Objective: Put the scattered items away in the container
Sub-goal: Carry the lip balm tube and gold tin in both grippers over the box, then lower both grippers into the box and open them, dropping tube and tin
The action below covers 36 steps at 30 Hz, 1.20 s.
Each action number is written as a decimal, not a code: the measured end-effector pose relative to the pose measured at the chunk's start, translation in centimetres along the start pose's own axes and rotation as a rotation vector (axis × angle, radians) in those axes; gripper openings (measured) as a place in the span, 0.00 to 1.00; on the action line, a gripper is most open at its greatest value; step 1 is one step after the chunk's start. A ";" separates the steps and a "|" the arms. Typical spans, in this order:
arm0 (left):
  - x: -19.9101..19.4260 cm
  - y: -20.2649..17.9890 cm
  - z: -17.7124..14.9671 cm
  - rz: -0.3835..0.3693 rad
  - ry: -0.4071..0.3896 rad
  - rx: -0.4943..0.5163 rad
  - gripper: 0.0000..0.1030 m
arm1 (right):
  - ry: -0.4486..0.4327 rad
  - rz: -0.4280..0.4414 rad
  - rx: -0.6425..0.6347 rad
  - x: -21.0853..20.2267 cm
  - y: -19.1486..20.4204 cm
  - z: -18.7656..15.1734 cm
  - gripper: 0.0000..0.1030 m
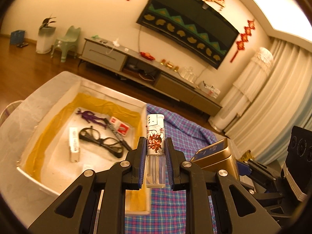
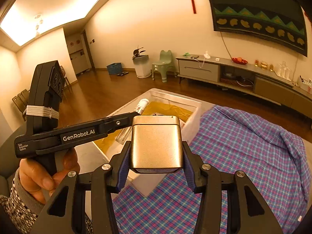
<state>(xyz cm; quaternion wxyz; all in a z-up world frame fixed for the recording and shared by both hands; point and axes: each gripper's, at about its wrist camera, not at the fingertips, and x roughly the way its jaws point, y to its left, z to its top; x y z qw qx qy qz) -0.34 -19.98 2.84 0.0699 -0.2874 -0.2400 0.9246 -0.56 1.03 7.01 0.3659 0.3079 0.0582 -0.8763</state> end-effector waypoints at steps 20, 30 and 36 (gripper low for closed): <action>1.2 9.1 1.4 0.176 0.013 -0.178 0.19 | 0.129 0.070 -0.027 10.0 3.0 3.1 0.48; 5.5 11.1 0.3 0.338 0.155 -0.136 0.19 | 0.269 0.050 -0.014 16.2 2.4 3.7 0.48; 7.4 12.6 -0.2 0.402 0.223 -0.146 0.27 | 0.346 0.005 -0.030 19.9 2.0 3.6 0.49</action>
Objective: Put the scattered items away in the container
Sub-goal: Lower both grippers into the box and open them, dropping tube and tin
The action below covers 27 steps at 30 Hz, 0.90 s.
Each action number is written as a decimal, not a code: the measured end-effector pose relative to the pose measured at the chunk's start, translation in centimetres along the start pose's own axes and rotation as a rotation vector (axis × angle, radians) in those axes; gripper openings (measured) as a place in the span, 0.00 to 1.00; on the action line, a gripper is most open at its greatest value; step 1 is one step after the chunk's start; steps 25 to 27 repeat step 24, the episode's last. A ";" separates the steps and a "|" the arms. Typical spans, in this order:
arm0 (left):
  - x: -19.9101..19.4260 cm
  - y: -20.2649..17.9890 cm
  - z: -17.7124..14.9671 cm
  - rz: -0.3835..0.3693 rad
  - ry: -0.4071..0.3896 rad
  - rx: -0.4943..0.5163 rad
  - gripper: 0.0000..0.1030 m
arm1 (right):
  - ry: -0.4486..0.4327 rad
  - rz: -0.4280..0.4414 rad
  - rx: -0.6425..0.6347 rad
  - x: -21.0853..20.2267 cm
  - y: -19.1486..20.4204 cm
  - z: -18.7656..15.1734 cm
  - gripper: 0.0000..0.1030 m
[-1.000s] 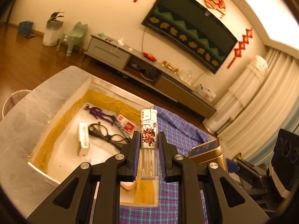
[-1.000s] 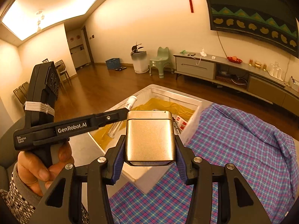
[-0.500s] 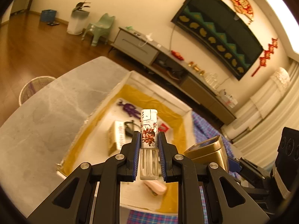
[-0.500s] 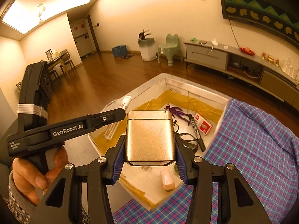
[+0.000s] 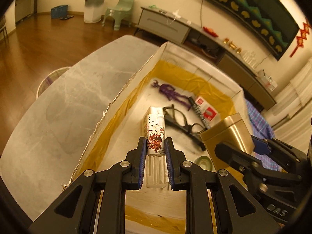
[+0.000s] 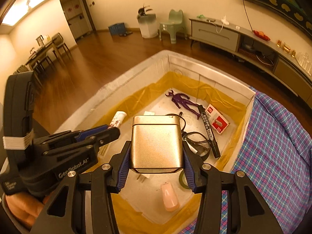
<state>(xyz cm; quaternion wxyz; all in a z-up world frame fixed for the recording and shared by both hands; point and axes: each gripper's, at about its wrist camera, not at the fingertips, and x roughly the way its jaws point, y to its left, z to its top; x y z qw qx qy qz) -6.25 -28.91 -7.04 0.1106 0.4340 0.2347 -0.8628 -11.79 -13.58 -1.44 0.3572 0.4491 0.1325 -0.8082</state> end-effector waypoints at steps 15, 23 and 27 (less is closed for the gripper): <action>-1.6 -0.4 0.2 -0.059 -0.037 -0.035 0.55 | 0.018 0.006 0.066 0.1 -1.0 -1.2 0.53; -4.2 -1.1 -0.8 -0.069 -0.162 -0.037 0.62 | -0.001 0.029 -0.035 -4.3 0.7 -4.2 0.55; -4.2 -1.3 -0.8 -0.061 -0.161 -0.028 0.62 | 0.000 0.018 -0.045 -4.7 0.7 -4.5 0.55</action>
